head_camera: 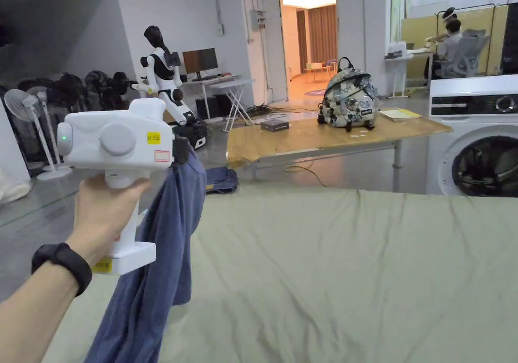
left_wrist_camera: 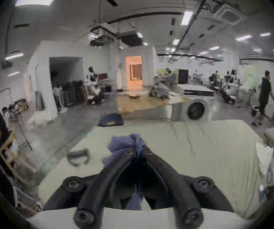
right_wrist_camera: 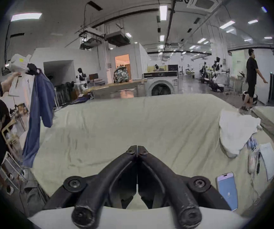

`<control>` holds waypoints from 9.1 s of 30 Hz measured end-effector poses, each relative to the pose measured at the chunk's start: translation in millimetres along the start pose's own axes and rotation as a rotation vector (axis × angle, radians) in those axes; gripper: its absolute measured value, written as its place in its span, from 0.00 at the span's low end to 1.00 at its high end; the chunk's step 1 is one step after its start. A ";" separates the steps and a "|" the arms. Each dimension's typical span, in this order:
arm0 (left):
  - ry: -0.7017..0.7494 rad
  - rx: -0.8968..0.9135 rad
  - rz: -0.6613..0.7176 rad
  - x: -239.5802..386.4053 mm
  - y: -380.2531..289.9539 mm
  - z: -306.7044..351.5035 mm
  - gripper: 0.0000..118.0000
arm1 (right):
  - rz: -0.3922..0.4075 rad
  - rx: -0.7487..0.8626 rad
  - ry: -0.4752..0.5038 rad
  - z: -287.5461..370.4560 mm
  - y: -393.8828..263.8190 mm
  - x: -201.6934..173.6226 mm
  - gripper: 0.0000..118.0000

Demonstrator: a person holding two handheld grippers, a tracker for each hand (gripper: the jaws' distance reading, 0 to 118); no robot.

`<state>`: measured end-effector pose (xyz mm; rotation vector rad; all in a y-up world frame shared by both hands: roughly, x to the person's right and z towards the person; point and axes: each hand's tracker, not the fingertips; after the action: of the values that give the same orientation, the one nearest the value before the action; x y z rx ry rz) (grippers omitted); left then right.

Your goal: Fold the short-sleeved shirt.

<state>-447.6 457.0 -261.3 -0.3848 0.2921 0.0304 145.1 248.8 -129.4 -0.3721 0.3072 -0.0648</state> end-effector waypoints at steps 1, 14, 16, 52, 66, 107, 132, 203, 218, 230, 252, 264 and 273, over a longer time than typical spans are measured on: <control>-0.044 -0.033 -0.005 17.1 -18.1 -16.1 0.00 | 0.000 0.008 -0.011 3.9 1.3 1.4 0.00; -1.010 -0.477 -0.120 460.8 -335.8 23.0 0.00 | 0.067 -0.044 -0.251 74.4 5.9 37.5 0.00; -1.051 -0.520 -0.132 486.7 -351.4 48.7 0.00 | 0.074 -0.032 -0.261 82.0 2.1 39.7 0.00; -0.292 -0.284 0.059 87.5 -242.0 100.4 0.08 | 0.020 0.023 -0.018 27.5 19.0 22.1 0.00; -0.248 -0.724 0.030 110.4 -302.2 -90.8 0.41 | -0.036 -0.053 -0.086 43.0 -6.8 47.7 0.00; -0.307 0.080 0.034 76.9 -111.5 85.2 0.00 | -0.141 0.025 -0.024 -11.3 94.6 67.3 0.04; -0.166 0.373 0.040 85.4 114.7 25.4 0.00 | 0.108 0.334 -0.135 -114.9 410.3 27.1 0.04; -0.258 0.036 0.096 103.5 -291.1 185.0 0.00 | 0.033 -0.013 -0.177 46.3 -16.0 28.8 0.00; -0.501 -0.298 0.017 177.4 -219.1 -76.4 0.71 | -0.087 -0.106 -0.156 36.0 -38.5 48.6 0.00; -0.220 -0.658 -0.098 242.9 -246.4 -256.6 0.60 | -0.231 -0.210 -0.341 51.6 -59.9 109.7 0.00; -0.203 -0.730 -0.296 284.7 -251.7 -238.6 0.02 | -0.127 -0.683 -0.358 -227.2 -24.4 208.4 0.31; -0.414 -0.228 -0.095 187.0 -145.2 -83.4 0.00 | -0.108 -0.333 -0.242 -117.7 72.4 165.0 0.00; -0.334 0.172 -0.106 103.7 -6.6 58.1 0.00 | 0.033 0.040 -0.146 -52.4 251.7 116.5 0.00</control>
<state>-331.7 469.9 -237.1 -0.2190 -0.0559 -0.0342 241.5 450.9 -301.3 -0.3303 0.1679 -0.0110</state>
